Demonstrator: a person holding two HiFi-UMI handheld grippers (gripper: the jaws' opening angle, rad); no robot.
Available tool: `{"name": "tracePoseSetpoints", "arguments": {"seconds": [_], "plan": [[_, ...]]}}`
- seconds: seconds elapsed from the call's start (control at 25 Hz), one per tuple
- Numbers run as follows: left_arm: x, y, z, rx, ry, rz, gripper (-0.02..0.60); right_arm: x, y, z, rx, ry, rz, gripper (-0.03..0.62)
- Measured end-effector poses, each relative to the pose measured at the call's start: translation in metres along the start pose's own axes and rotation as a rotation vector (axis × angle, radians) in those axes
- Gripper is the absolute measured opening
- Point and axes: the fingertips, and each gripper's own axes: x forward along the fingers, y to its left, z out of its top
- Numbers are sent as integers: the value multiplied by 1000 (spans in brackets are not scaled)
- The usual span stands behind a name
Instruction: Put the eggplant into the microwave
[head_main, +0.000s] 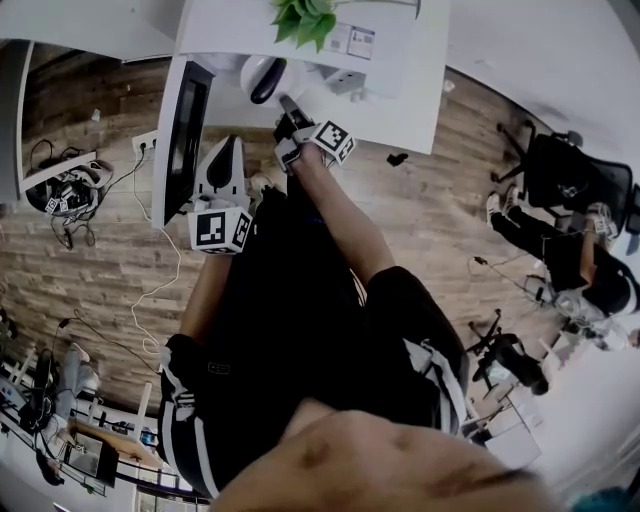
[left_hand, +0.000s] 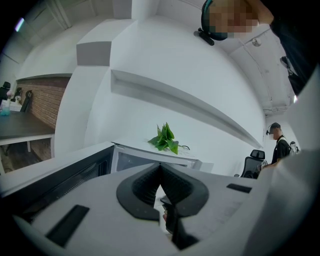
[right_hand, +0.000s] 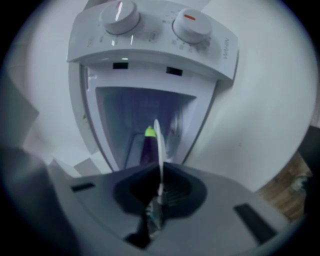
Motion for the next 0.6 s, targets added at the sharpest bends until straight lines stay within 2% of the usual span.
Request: {"name": "tracePoseSetpoints", "arguments": {"seconds": [0.32, 0.6], "plan": [[-2, 2, -4, -6, 10, 7, 32, 13, -10, 12, 27, -27, -15, 40], [-1, 1, -7, -9, 18, 2, 32, 30, -9, 22, 28, -37, 14, 40]]}}
